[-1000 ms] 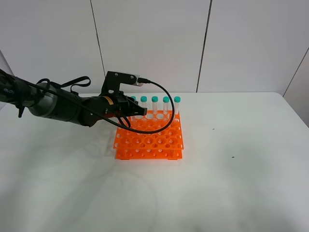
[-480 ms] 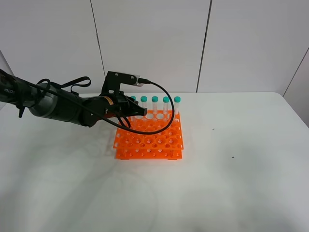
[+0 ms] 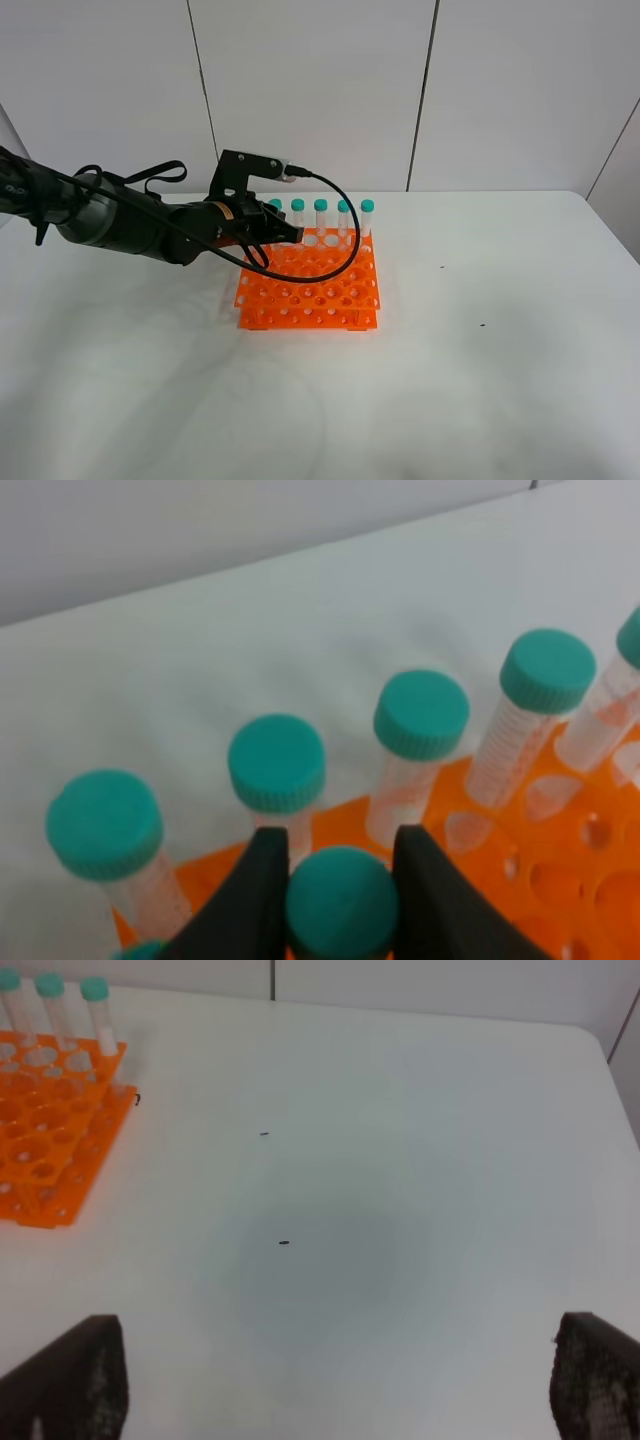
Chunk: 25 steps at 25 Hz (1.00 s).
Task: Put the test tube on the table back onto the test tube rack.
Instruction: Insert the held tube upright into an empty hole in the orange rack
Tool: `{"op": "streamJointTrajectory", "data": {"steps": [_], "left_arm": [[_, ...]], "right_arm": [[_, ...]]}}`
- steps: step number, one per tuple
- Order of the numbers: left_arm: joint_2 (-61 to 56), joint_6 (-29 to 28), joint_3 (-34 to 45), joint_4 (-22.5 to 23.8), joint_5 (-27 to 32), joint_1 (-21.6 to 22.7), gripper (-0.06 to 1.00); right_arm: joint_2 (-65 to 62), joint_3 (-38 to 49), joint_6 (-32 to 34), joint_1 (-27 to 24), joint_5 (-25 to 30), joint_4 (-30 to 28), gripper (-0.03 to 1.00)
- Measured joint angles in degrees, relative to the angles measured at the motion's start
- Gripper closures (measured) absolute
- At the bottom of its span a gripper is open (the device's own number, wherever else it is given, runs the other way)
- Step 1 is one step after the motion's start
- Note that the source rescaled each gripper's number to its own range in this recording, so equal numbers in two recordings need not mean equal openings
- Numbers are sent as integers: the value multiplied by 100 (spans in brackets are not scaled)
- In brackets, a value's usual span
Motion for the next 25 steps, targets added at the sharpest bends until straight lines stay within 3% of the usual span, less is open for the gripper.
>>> {"op": "streamJointTrajectory", "data": {"steps": [17,25], "left_arm": [[0,39,14,5,-19,0,92],[-21,22,19,5,-19,0,54]], "right_arm": [[0,0,0,0,0,5,5],[0,0,0,0,0,5,5]]}}
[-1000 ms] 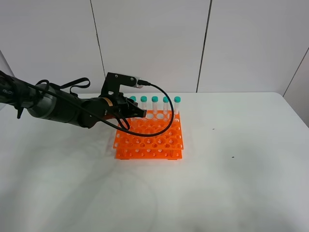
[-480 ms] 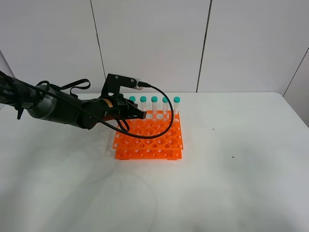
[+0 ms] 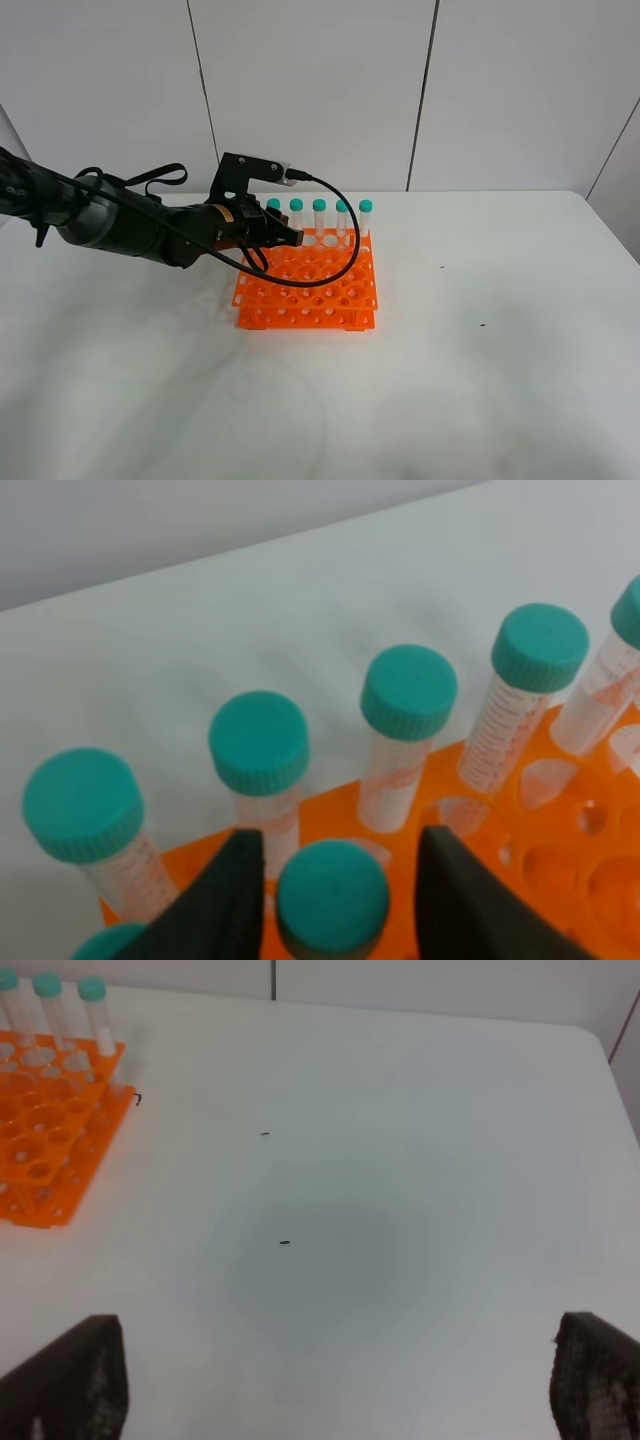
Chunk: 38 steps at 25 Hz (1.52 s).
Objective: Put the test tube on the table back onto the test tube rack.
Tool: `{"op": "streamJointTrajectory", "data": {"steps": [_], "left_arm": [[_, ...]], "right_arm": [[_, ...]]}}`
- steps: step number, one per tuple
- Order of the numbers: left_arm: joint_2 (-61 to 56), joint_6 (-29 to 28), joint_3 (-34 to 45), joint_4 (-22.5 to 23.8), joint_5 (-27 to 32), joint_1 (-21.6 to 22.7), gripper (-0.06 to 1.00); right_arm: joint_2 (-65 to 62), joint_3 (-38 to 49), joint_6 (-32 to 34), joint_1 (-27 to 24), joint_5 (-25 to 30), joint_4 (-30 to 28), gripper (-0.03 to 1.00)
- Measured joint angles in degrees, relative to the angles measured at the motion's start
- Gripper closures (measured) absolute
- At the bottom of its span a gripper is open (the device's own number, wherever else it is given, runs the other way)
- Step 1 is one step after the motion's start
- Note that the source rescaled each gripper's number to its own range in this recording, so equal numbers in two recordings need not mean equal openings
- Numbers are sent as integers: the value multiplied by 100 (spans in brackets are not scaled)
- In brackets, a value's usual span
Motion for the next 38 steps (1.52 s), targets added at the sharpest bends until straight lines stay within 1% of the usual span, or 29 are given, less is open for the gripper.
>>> {"op": "streamJointTrajectory", "data": {"steps": [2,8,12,16,17,18,19,20,21,22,23,24,26,29,32,35,38], "left_arm": [[-83,0,6,0,45,0,49],[-486,-2,6,0,153,0,46],[-972,-2,6,0,525,0,46],[-1578,-2,6,0,1163,0,45],[-1730,-2,6,0,1341,0,42],[-1851,-7,6,0,1510,0,37],[-1989,-7,6,0,1672,0,28],[-2103,-7,-25,0,1920,0,18],[-2171,-7,-97,0,2215,10,10],[-2215,-7,-220,0,2571,21,4],[-2226,-7,-359,0,2903,37,0],[-2214,-7,-557,0,3357,71,-1],[-2095,-7,-1091,-8,4327,178,-3],[-1697,-7,-1977,-50,5952,408,-5],[-1152,-7,-2704,-103,7189,639,-5],[-694,-7,-3189,-108,7928,876,-5],[-502,-12,-3380,-120,8235,1209,-5]], "right_arm": [[0,0,0,0,0,0,5],[0,0,0,0,0,0,5],[0,0,0,0,0,0,5],[0,0,0,0,0,6,5],[0,0,0,0,0,6,5],[0,0,0,0,0,6,5],[0,0,0,0,0,6,5],[0,0,0,0,0,6,5],[0,0,0,0,0,6,5],[0,0,0,0,0,6,5],[0,0,0,0,0,6,5],[0,0,0,0,0,6,5],[0,0,0,0,0,6,5],[0,0,0,0,0,11,5],[0,0,0,0,0,11,5],[0,0,0,0,0,11,5],[0,0,5,0,0,11,5]]}}
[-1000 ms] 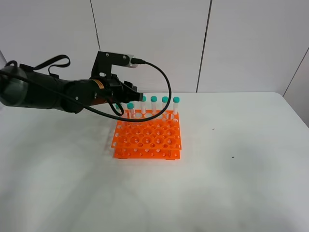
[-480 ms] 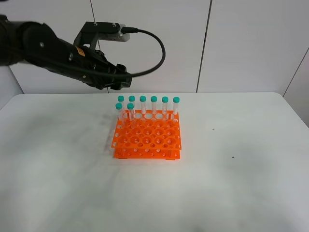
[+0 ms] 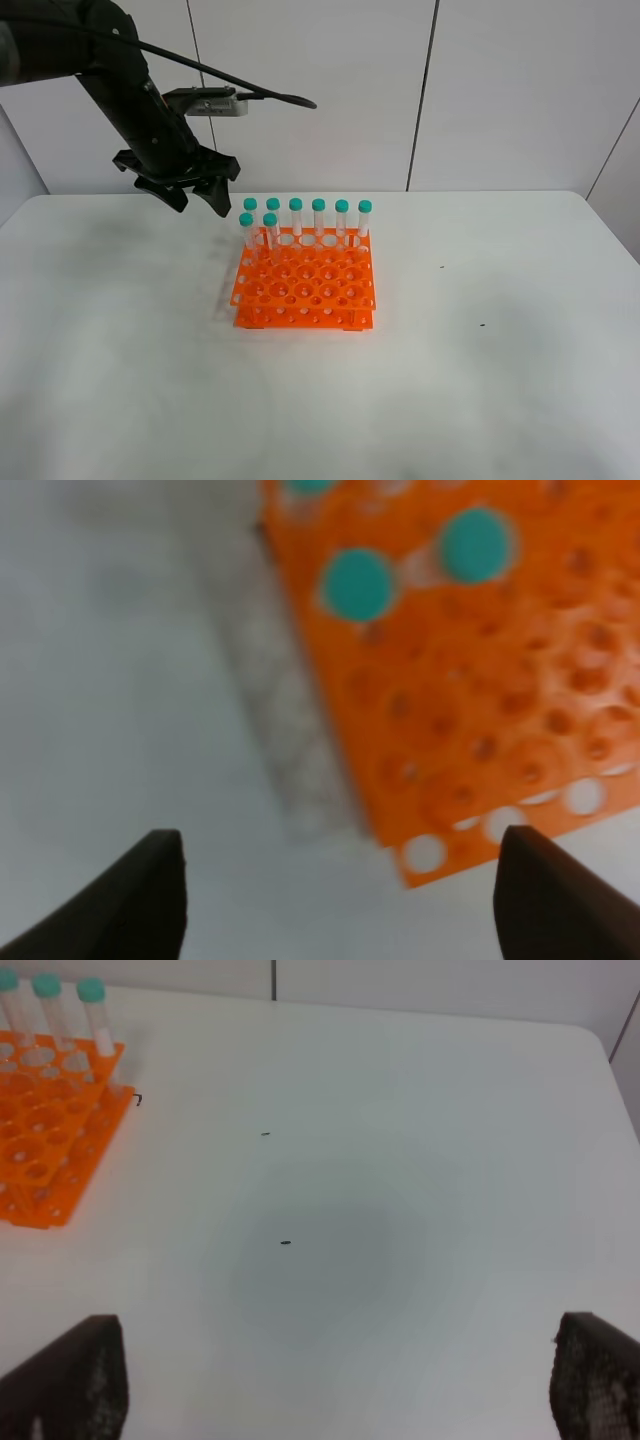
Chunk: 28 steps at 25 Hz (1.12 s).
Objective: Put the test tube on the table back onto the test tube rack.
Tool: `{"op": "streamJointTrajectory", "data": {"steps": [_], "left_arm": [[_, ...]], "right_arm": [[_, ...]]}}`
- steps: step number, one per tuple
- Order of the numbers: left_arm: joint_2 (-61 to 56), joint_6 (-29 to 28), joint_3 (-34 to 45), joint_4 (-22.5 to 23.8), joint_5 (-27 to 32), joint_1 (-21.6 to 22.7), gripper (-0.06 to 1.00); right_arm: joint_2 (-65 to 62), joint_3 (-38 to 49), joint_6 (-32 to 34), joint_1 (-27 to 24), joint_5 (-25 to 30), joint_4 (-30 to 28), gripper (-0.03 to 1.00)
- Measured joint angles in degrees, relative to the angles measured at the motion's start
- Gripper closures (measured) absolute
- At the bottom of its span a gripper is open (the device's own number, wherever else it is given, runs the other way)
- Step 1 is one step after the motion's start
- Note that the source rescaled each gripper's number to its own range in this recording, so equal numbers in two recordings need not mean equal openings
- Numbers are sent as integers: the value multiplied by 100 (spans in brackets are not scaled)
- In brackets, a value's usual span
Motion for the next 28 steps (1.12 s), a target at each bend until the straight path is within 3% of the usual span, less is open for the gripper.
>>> {"op": "streamJointTrajectory", "data": {"steps": [8,10,18,28], "left_arm": [[0,-16,-45,58,748,1529,-5],[-8,-16,-45,101,957,1723,-5],[-1042,-34,935,400,1058,1767,-5],[-4359,-34,3737,433,1003,1767,-5]], "right_arm": [[0,0,0,0,0,0,5],[0,0,0,0,0,0,5],[0,0,0,0,0,0,5],[0,0,5,0,0,0,5]]}}
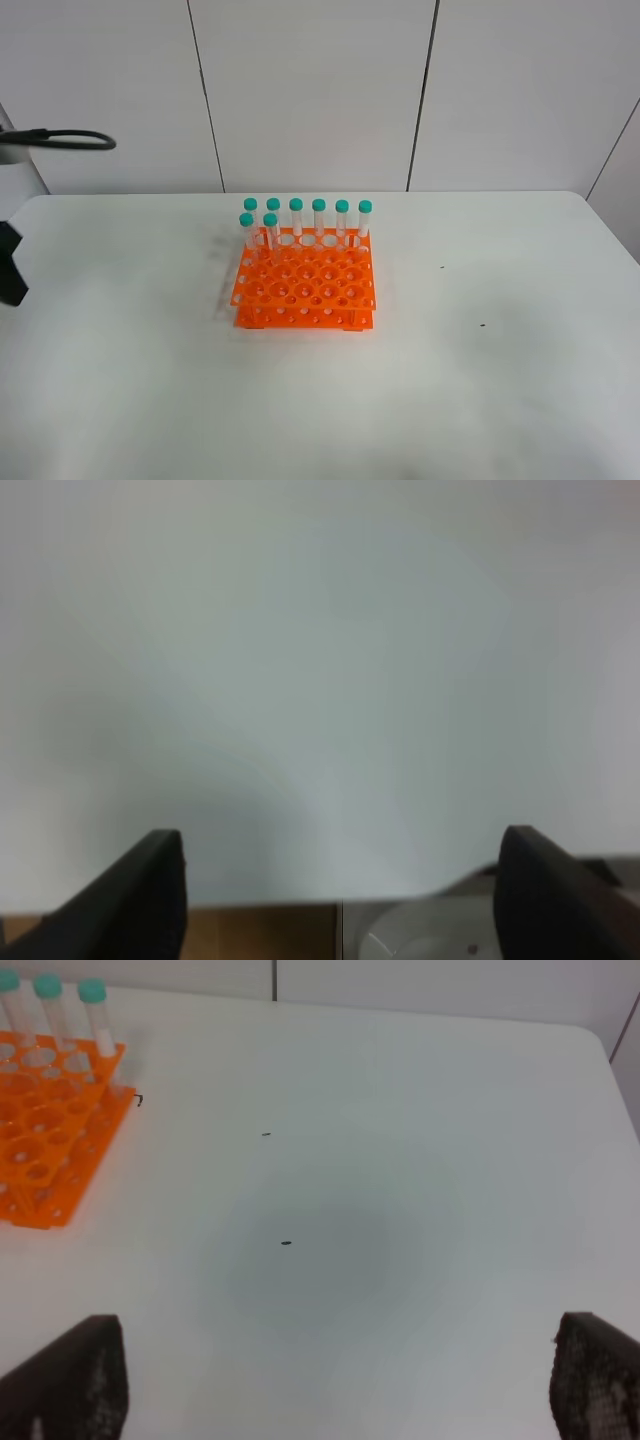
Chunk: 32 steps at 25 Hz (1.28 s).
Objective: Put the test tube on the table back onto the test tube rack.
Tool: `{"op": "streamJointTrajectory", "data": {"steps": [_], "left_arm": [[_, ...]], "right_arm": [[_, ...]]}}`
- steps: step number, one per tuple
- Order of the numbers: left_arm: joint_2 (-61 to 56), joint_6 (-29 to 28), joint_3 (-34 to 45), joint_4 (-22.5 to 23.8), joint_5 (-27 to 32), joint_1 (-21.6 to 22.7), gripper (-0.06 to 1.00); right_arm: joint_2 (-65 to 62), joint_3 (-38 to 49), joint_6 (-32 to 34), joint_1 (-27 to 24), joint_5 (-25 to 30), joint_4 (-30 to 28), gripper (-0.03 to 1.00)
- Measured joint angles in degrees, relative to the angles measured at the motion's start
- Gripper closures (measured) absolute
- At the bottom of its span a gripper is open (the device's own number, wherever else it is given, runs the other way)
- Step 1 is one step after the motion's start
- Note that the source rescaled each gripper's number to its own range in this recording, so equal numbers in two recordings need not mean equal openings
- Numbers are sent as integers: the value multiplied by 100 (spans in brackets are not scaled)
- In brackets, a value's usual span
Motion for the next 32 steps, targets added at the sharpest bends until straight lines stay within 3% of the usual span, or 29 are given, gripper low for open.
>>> {"op": "streamJointTrajectory", "data": {"steps": [6,15,32], "left_arm": [[-2337,0,1348,0,-77,0,-5],[-5409,0,2513,0,-740,0,-5],[-6026,-20,2794,-94,-602,-5,-5]], "right_arm": [[0,0,0,0,0,0,5],[0,0,0,0,0,0,5],[0,0,0,0,0,0,5]]}}
